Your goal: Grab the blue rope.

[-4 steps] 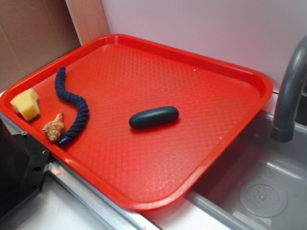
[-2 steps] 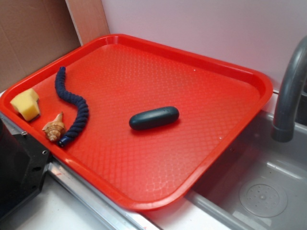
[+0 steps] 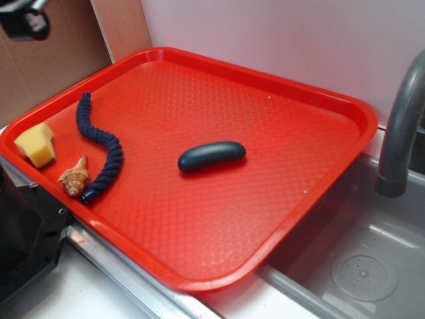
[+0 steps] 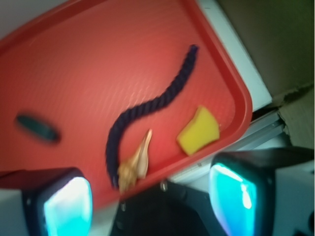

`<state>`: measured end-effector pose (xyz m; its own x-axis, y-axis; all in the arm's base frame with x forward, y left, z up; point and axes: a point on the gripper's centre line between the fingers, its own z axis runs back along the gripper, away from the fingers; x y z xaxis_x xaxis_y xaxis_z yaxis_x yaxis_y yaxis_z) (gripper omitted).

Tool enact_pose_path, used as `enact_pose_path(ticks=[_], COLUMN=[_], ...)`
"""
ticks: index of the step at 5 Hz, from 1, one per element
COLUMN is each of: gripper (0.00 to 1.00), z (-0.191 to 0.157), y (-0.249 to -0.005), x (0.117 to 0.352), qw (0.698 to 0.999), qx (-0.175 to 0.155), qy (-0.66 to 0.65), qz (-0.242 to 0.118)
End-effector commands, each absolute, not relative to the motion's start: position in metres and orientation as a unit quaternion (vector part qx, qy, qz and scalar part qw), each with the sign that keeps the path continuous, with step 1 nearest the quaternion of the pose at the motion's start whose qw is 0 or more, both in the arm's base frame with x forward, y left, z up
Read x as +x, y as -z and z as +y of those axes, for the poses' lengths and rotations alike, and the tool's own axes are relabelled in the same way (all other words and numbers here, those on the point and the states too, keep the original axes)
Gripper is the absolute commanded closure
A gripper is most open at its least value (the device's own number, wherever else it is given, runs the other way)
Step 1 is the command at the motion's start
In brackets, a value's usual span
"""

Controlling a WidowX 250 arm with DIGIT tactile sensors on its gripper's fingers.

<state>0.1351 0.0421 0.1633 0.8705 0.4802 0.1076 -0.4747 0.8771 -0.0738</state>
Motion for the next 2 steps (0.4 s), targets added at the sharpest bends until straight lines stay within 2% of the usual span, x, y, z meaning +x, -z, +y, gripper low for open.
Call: enact_pose_path(ticks=[1,2], gripper=[0.00,0.00], z=[0.069,0.077], y=[-0.125,-0.090], x=[0.167,0.172], qw=[0.958,0.952], qx=[-0.001,-0.021], qy=[-0.270,-0.278], qz=[-0.098,-0.125])
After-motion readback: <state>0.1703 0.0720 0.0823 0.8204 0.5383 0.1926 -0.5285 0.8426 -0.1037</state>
